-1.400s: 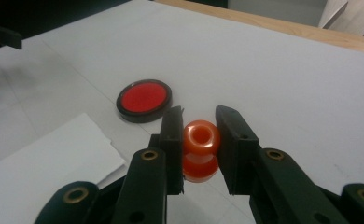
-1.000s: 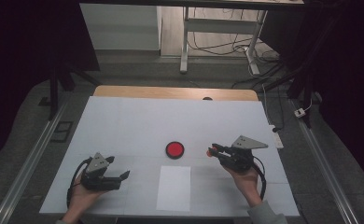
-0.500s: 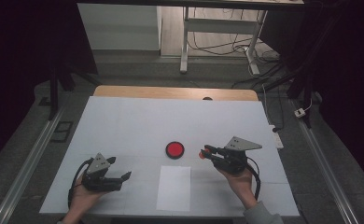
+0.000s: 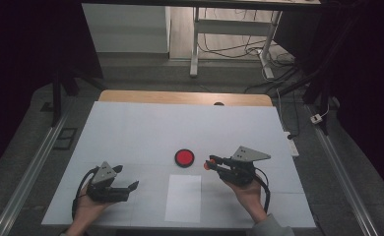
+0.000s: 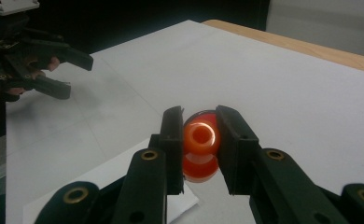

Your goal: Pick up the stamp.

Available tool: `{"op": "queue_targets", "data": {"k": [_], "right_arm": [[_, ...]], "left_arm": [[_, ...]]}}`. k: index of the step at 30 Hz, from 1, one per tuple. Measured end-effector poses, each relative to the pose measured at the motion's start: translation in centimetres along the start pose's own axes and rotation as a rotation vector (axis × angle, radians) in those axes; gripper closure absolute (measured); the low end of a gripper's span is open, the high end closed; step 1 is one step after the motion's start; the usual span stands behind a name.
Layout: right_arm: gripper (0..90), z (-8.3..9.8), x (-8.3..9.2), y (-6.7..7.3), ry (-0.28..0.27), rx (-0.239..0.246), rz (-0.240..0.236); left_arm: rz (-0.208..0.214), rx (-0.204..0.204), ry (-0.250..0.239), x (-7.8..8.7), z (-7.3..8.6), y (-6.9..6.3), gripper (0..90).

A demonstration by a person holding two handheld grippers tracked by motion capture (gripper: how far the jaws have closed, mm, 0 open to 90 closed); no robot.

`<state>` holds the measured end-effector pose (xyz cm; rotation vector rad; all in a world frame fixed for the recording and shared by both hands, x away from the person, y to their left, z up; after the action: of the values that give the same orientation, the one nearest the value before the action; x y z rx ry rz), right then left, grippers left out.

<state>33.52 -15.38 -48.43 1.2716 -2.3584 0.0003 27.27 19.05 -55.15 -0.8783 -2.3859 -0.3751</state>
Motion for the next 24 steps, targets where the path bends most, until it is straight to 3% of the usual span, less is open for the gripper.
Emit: {"op": "queue_targets", "data": {"k": [14, 24], "right_arm": [[72.2, 0.6, -2.0, 2.5, 0.023, 0.023, -0.057], [72.2, 1.2, -3.1, 3.2, 0.054, 0.029, -0.08]], "left_arm": [[0.003, -0.006, 0.004, -0.1, 0.0, -0.1, 17.0], [0.002, -0.008, 0.006, -0.1, 0.0, -0.2, 17.0]]}}
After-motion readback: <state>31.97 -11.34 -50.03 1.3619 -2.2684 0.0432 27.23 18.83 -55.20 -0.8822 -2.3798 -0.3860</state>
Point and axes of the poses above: each handheld gripper's, and its own axes: x roughly backward along the jaws, z roughly out of its underside, y roughly to its left, the point moved 5 cm from there along -x, roughly forward along the jaws, and after that the axes turned 8 degrees about -x, right-handed, at the moved point
